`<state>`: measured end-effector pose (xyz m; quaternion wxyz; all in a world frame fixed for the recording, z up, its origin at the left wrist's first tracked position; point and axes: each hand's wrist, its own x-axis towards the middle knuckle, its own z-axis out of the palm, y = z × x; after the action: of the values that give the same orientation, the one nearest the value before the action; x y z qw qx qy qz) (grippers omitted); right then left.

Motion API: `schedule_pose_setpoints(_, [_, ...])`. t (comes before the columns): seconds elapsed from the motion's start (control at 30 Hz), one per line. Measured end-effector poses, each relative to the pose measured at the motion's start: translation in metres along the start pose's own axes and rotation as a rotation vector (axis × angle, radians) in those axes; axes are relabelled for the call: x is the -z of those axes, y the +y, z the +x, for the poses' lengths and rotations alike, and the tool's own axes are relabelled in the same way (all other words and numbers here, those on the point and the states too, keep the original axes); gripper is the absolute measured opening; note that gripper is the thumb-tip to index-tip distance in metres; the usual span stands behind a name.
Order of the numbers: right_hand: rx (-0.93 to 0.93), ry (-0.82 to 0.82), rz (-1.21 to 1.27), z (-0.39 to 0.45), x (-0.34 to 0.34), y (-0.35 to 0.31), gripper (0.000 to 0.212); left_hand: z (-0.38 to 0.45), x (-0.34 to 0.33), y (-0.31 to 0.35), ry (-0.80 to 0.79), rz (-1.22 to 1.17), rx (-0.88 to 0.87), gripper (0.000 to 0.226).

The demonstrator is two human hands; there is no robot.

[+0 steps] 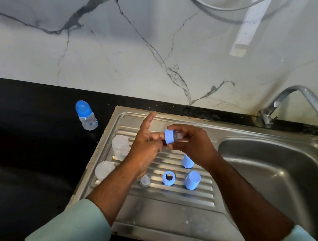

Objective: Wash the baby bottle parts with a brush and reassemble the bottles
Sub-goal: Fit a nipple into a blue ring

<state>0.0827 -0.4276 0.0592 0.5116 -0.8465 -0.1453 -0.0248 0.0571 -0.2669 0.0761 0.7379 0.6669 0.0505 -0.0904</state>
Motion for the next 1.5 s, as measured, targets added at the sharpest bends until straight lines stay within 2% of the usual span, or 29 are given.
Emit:
schedule_pose_setpoints(0.07, [-0.049, -0.030, 0.124, 0.001, 0.000, -0.001, 0.049, -0.004, -0.001, -0.001, 0.043, 0.074, -0.095, 0.080])
schedule_pose_setpoints(0.2, [-0.166, -0.082, 0.636, -0.008, -0.003, -0.001, 0.046, -0.001, 0.010, 0.007, -0.010, 0.506, -0.354, 0.071])
schedule_pose_setpoints(0.23, [-0.168, -0.059, 0.685, -0.010, -0.004, 0.001, 0.045, 0.000, 0.012, 0.010, 0.009, 0.547, -0.420, 0.062])
schedule_pose_setpoints(0.3, [-0.154, 0.006, 0.764, -0.013, -0.007, 0.004, 0.046, -0.001, 0.013, 0.012, 0.109, 0.450, -0.480, 0.040])
schedule_pose_setpoints(0.33, [-0.149, 0.030, 0.816, -0.013, -0.009, 0.004, 0.046, -0.002, 0.011, 0.012, 0.165, 0.348, -0.440, 0.033])
schedule_pose_setpoints(0.4, [-0.143, 0.038, 0.907, -0.013, -0.013, 0.001, 0.047, -0.004, 0.007, 0.010, 0.244, 0.122, -0.233, 0.025])
schedule_pose_setpoints(0.47, [-0.113, -0.015, 0.991, -0.014, -0.014, -0.002, 0.048, -0.007, 0.005, 0.010, 0.170, -0.040, 0.027, 0.023])
schedule_pose_setpoints(0.5, [-0.105, -0.060, 1.019, -0.014, -0.014, -0.004, 0.049, -0.009, 0.003, 0.010, 0.129, -0.048, 0.080, 0.021])
schedule_pose_setpoints(0.6, [-0.183, -0.133, 0.993, -0.015, -0.012, -0.010, 0.045, -0.009, 0.001, 0.006, 0.187, 0.091, -0.036, 0.016])
schedule_pose_setpoints(0.7, [-0.257, -0.039, 0.841, -0.012, -0.014, -0.014, 0.027, -0.007, 0.003, 0.001, 0.217, 0.182, -0.139, 0.021])
schedule_pose_setpoints(0.77, [-0.266, 0.010, 0.731, -0.011, -0.015, -0.017, 0.019, -0.007, 0.002, -0.004, 0.240, 0.241, -0.216, 0.016])
schedule_pose_setpoints(0.87, [-0.240, 0.027, 0.537, -0.010, -0.017, -0.024, 0.011, -0.009, 0.001, -0.008, 0.313, 0.464, -0.402, 0.013])
schedule_pose_setpoints(0.9, [-0.232, 0.034, 0.493, -0.009, -0.017, -0.026, 0.009, -0.007, 0.004, -0.008, 0.294, 0.461, -0.390, 0.011])
schedule_pose_setpoints(0.97, [-0.238, 0.050, 0.495, -0.008, -0.016, -0.029, 0.005, -0.004, 0.011, -0.001, 0.155, 0.246, -0.193, 0.014])
schedule_pose_setpoints(1.03, [-0.264, 0.055, 0.602, -0.008, -0.014, -0.032, 0.004, -0.003, 0.016, 0.003, 0.006, -0.167, 0.095, 0.030])
schedule_pose_setpoints(1.1, [-0.289, 0.069, 0.722, -0.007, -0.013, -0.037, 0.007, -0.004, 0.013, 0.002, -0.019, -0.515, 0.333, 0.039])
schedule_pose_setpoints(1.17, [-0.297, 0.103, 0.770, -0.007, -0.015, -0.042, 0.008, -0.005, 0.007, -0.005, -0.030, -0.533, 0.417, 0.036])
schedule_pose_setpoints(1.3, [-0.289, 0.106, 0.778, -0.010, -0.017, -0.047, 0.006, -0.005, 0.002, -0.005, -0.082, -0.463, 0.398, 0.017])
schedule_pose_setpoints(1.5, [-0.226, 0.106, 0.590, -0.012, -0.021, -0.048, 0.013, -0.003, -0.001, 0.007, -0.035, -0.436, 0.456, 0.016])
